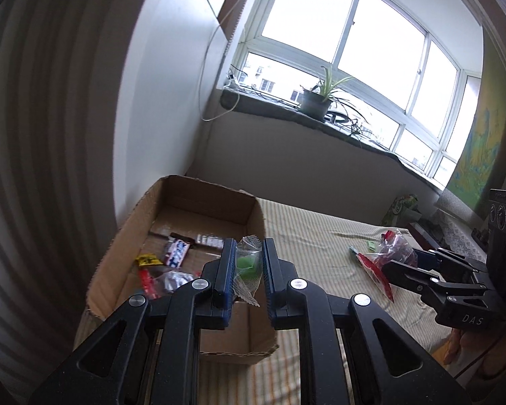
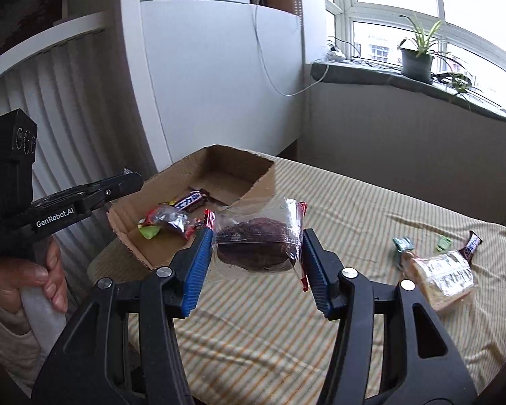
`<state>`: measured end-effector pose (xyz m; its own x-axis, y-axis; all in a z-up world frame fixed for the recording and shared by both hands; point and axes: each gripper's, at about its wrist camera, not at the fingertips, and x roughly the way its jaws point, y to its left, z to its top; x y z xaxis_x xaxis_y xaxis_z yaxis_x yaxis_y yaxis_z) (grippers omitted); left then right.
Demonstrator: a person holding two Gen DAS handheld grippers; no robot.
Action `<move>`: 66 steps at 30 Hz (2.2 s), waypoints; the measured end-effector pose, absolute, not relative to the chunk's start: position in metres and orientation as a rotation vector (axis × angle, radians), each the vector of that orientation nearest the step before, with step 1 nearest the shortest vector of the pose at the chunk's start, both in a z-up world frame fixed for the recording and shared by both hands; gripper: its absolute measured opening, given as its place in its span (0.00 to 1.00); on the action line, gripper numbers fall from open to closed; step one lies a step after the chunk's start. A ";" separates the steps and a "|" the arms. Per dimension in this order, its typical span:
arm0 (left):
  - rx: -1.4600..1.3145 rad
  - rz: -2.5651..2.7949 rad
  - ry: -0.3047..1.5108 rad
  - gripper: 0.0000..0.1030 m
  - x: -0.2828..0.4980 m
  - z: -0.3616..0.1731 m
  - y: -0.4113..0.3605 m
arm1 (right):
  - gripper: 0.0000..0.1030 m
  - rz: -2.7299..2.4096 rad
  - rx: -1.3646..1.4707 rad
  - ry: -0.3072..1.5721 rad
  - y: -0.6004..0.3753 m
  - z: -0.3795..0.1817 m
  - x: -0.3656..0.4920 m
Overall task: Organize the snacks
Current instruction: 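Carry the green candy and dark snack bag over the cardboard box, then open both tools to drop the green candy and snack bag into the box, then move both open tools back to the pile near the Snickers bar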
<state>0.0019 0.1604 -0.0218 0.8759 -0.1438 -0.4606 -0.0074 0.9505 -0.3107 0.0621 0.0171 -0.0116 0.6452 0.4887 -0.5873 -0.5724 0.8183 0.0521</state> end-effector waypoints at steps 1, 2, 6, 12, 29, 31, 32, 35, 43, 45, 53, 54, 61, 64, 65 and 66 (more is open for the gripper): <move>-0.319 -0.057 0.501 0.13 0.000 -0.023 0.167 | 0.54 0.627 -0.153 0.623 0.028 -0.012 0.062; -0.326 -0.042 0.502 0.13 -0.002 -0.025 0.173 | 0.54 0.649 -0.163 0.623 0.038 -0.012 0.062; -0.342 -0.006 0.497 0.13 -0.007 -0.025 0.188 | 0.54 0.712 -0.199 0.614 0.072 -0.013 0.059; -0.343 -0.014 0.505 0.13 -0.003 -0.028 0.191 | 0.54 0.741 -0.237 0.574 0.099 -0.002 0.067; -0.391 0.044 0.602 0.69 0.028 -0.057 0.206 | 0.73 0.765 -0.280 0.613 0.150 -0.023 0.144; -0.409 0.056 0.597 0.69 0.025 -0.056 0.213 | 0.73 0.754 -0.264 0.622 0.143 -0.027 0.143; -0.417 0.068 0.594 0.69 0.024 -0.056 0.215 | 0.73 0.748 -0.254 0.630 0.138 -0.030 0.142; -0.455 0.090 0.581 0.69 0.017 -0.054 0.224 | 0.74 0.721 -0.245 0.640 0.125 -0.036 0.133; -0.459 0.113 0.546 0.69 -0.001 -0.039 0.224 | 0.89 0.676 -0.181 0.648 0.101 -0.043 0.109; -0.451 0.112 0.541 0.69 -0.004 -0.035 0.221 | 0.89 0.683 -0.184 0.640 0.101 -0.042 0.104; -0.409 0.106 0.545 0.69 -0.003 -0.024 0.204 | 0.89 0.683 -0.167 0.594 0.093 -0.034 0.086; -0.400 0.103 0.546 0.69 -0.002 -0.023 0.200 | 0.89 0.679 -0.158 0.592 0.089 -0.034 0.084; -0.320 0.065 0.557 0.69 0.011 -0.009 0.158 | 0.89 0.631 -0.092 0.588 0.043 -0.034 0.090; -0.273 0.035 0.561 0.74 0.020 -0.002 0.131 | 0.89 0.599 -0.053 0.581 0.014 -0.033 0.095; -0.256 0.023 0.562 0.75 0.024 0.000 0.121 | 0.89 0.586 -0.039 0.579 0.003 -0.033 0.097; -0.239 0.010 0.563 0.75 0.028 0.001 0.110 | 0.89 0.573 -0.025 0.576 -0.009 -0.033 0.099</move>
